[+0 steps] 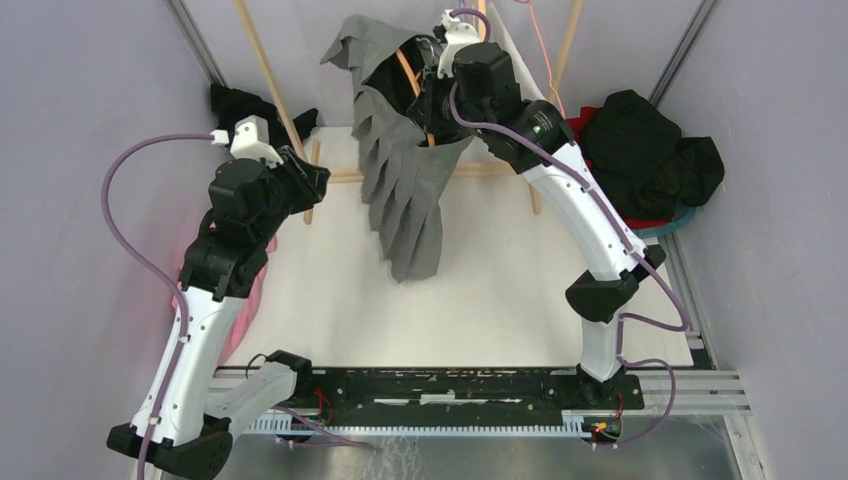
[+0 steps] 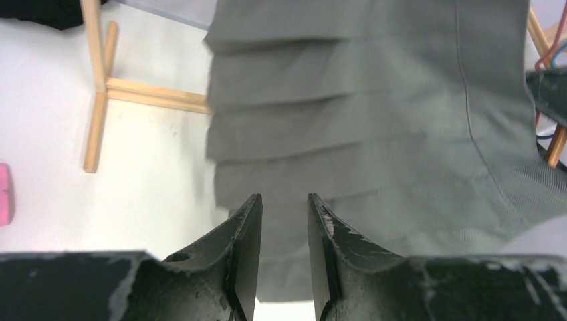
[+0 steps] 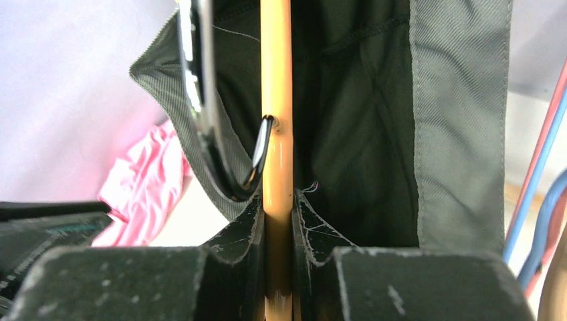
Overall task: Place the skirt on the hanger
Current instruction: Place the hanger at the clothesline.
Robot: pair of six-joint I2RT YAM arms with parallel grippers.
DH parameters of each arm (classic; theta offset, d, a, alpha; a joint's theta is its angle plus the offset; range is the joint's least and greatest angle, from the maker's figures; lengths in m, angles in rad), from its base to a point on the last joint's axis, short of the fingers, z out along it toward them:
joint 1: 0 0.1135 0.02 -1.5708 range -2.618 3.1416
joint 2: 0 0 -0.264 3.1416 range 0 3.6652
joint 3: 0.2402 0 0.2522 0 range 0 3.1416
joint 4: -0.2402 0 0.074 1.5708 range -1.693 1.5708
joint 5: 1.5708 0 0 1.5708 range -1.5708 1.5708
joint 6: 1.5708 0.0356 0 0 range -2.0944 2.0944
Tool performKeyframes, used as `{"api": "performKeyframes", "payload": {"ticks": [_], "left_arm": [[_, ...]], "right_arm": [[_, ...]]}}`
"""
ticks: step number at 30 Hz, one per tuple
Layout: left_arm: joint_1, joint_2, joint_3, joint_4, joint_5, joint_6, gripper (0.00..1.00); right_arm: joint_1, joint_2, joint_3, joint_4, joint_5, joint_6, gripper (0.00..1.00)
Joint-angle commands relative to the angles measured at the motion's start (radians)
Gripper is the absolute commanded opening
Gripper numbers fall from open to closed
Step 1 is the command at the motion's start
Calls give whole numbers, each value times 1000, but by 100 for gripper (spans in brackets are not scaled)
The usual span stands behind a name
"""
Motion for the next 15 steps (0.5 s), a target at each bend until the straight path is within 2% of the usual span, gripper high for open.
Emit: {"api": "performKeyframes", "payload": {"ticks": [1, 6, 11, 15], "left_arm": [[-2, 27, -6, 119, 134, -6, 38], [-2, 112, 101, 173, 248, -35, 39], [-1, 150, 186, 218, 328, -92, 41], [-1, 153, 215, 283, 374, -168, 42]], "right_arm": [[-8, 10, 110, 251, -81, -1, 1], [-19, 1, 72, 248, -152, -9, 1], [-11, -116, -182, 301, -211, -31, 1], [22, -182, -314, 305, -211, -72, 1]]}}
